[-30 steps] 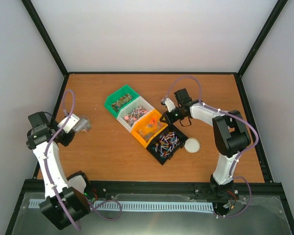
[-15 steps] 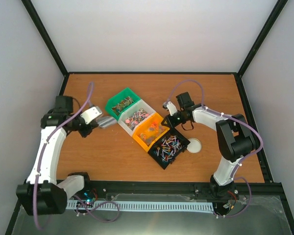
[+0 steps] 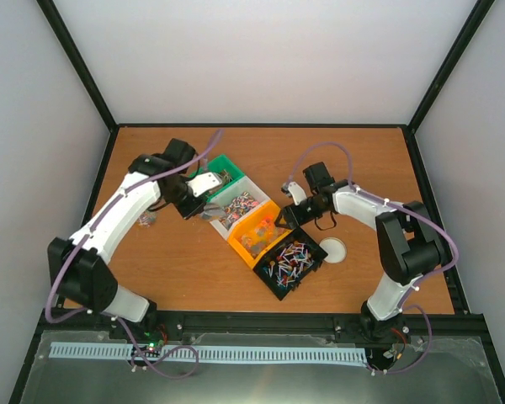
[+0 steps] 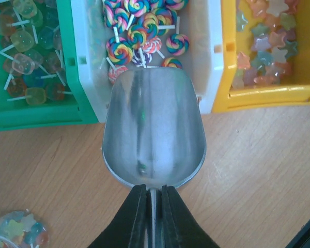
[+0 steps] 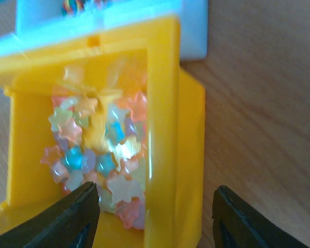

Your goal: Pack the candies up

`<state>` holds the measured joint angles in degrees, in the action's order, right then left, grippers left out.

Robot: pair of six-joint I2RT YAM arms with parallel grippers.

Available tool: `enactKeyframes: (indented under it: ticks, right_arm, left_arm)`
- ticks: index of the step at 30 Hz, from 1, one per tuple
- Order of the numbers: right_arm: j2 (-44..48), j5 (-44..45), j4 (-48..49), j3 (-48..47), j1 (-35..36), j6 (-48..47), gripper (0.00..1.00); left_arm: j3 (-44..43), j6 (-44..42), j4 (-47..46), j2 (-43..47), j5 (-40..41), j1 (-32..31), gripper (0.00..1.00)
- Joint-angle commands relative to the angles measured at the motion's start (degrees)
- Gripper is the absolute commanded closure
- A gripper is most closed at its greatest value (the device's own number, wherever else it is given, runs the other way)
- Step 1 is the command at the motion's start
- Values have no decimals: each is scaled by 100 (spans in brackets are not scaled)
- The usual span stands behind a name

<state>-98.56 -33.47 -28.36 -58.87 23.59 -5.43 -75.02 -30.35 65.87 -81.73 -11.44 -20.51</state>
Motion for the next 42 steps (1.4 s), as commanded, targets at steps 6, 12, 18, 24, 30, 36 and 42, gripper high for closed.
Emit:
enactKeyframes:
  ticks: [6, 12, 18, 24, 30, 36, 42]
  right_arm:
    - [-389, 95, -410, -1231, 5, -103, 42]
    - [-549, 274, -373, -1272, 183, -133, 46]
    - [-642, 653, -254, -1240, 374, -36, 51]
    - [-698, 1006, -135, -1140, 538, 43, 58]
    - [-735, 1222, -66, -1023, 655, 128, 67]
    - [-645, 1528, -1, -878, 728, 100, 75]
    - [-582, 1643, 184, -722, 778, 9, 88]
  left_arm:
    - [-1511, 599, 1145, -1278, 854, -532, 99]
    - [-2470, 672, 1890, -2004, 1013, -650, 99]
    - [-2694, 783, 2046, -2416, 1241, -862, 99]
    - [-2708, 1004, 1987, -2717, 1486, -892, 99]
    - [-1989, 1270, 1207, -2659, 1180, -897, 99]
    - [-1213, 1357, 579, -2558, 1086, -902, 99]
    - [-236, 1395, -754, -2010, 892, -902, 99]
